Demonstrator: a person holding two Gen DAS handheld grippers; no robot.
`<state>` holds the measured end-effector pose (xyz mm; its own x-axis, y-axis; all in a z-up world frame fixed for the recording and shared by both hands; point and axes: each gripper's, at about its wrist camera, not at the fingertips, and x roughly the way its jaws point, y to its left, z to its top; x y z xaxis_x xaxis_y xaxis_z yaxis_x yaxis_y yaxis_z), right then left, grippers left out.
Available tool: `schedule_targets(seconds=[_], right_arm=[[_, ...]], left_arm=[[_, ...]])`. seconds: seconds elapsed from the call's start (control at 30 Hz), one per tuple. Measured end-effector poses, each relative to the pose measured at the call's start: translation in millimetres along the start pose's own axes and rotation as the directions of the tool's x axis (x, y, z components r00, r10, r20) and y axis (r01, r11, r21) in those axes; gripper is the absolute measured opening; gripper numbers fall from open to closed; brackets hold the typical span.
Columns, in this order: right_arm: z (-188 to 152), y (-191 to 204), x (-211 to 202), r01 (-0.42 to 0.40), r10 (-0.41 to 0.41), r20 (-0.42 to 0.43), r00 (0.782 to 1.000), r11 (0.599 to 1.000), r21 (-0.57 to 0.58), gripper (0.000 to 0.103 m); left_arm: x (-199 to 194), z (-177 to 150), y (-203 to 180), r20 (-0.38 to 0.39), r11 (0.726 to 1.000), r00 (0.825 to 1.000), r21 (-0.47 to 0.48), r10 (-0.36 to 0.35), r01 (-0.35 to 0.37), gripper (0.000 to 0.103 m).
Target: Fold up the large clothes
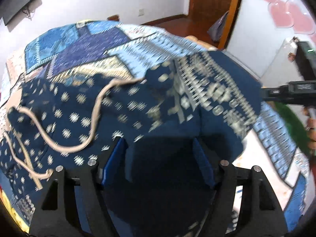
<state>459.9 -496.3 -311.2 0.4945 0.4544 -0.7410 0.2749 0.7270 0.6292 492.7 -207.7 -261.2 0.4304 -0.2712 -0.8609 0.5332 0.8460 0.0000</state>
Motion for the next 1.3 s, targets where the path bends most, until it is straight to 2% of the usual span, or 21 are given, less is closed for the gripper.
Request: schedule_targets(seconds=[0.13,0.27,0.33,0.4,0.53,0.63,0.67,0.7,0.73,0.77,0.8,0.83,0.87,0.9,0.97,1.1,1.17,1.23,1.3], right_arm=[[11,-8,10,-0.038,0.037,0.007,0.999,0.997,0.074,0.017],[13,-4,3,-0.004,0.004,0.013,1.000,0.999,0.041,0.017],[8,10,-9,0.064,-0.063,0.038,0.997,0.997,-0.034,0.017],[4,28,-15,0.121,-0.114,0.062,0.991,0.986,-0.118,0.017],[-5,73,-2,0.189,-0.182,0.053,0.982,0.933,-0.305,0.017],[-11,90,34,0.299,-0.312,0.041,0.949,0.853,-0.427,0.017],[-14,93,39,0.330,-0.333,0.077,0.940,0.826,-0.456,0.020],[-15,94,40,0.367,-0.355,0.116,0.928,0.805,-0.466,0.028],[-16,92,39,0.444,-0.416,0.165,0.894,0.776,-0.448,0.063],[-14,87,37,0.545,-0.498,0.225,0.837,0.731,-0.410,0.103],[-14,80,35,0.584,-0.526,0.255,0.811,0.712,-0.390,0.103],[-13,70,32,0.550,-0.498,0.233,0.835,0.744,-0.380,0.103],[-10,57,28,0.486,-0.451,0.181,0.874,0.806,-0.338,0.103],[-7,46,24,0.434,-0.409,0.144,0.901,0.853,-0.290,0.103],[-1,23,17,0.320,-0.309,0.089,0.947,0.930,-0.183,0.102],[13,3,20,0.219,-0.214,0.085,0.973,0.973,-0.067,0.098],[20,4,27,0.224,-0.219,0.079,0.972,0.973,-0.059,0.088],[28,7,39,0.234,-0.228,0.088,0.970,0.970,-0.059,0.085],[32,10,40,0.241,-0.234,0.115,0.966,0.969,-0.059,0.066]], left_arm=[[-17,4,9,0.047,0.998,0.998,-0.049,-0.040,0.043,0.071],[-32,0,32,0.076,0.996,0.994,-0.049,0.073,-0.070,0.072],[-36,-7,47,0.071,0.987,0.986,-0.056,0.153,-0.150,0.072],[-39,-16,65,0.061,0.979,0.979,-0.076,0.196,-0.191,0.072],[-40,-34,99,0.034,0.962,0.972,-0.161,0.231,-0.222,0.072],[-36,-48,118,0.006,0.947,0.974,-0.237,0.225,-0.217,0.072],[-32,-52,121,-0.009,0.945,0.976,-0.248,0.217,-0.212,0.072],[-26,-57,123,-0.028,0.945,0.976,-0.247,0.214,-0.214,0.072],[-23,-61,122,-0.037,0.946,0.975,-0.239,0.218,-0.221,0.073],[-20,-66,118,-0.033,0.947,0.970,-0.212,0.241,-0.243,0.079],[-19,-68,115,-0.017,0.945,0.963,-0.192,0.267,-0.266,0.082],[-19,-70,113,-0.006,0.944,0.960,-0.181,0.281,-0.277,0.083],[-18,-70,113,-0.001,0.944,0.959,-0.178,0.283,-0.278,0.083],[-18,-70,114,0.002,0.944,0.961,-0.184,0.278,-0.273,0.084],[-18,-70,120,0.003,0.944,0.965,-0.208,0.263,-0.257,0.089],[-18,-72,125,0.008,0.942,0.968,-0.231,0.251,-0.243,0.091],[-19,-72,123,0.011,0.942,0.966,-0.226,0.257,-0.248,0.091],[-19,-73,122,0.009,0.942,0.966,-0.226,0.258,-0.249,0.091],[-20,-73,122,0.004,0.942,0.967,-0.230,0.253,-0.245,0.090]])
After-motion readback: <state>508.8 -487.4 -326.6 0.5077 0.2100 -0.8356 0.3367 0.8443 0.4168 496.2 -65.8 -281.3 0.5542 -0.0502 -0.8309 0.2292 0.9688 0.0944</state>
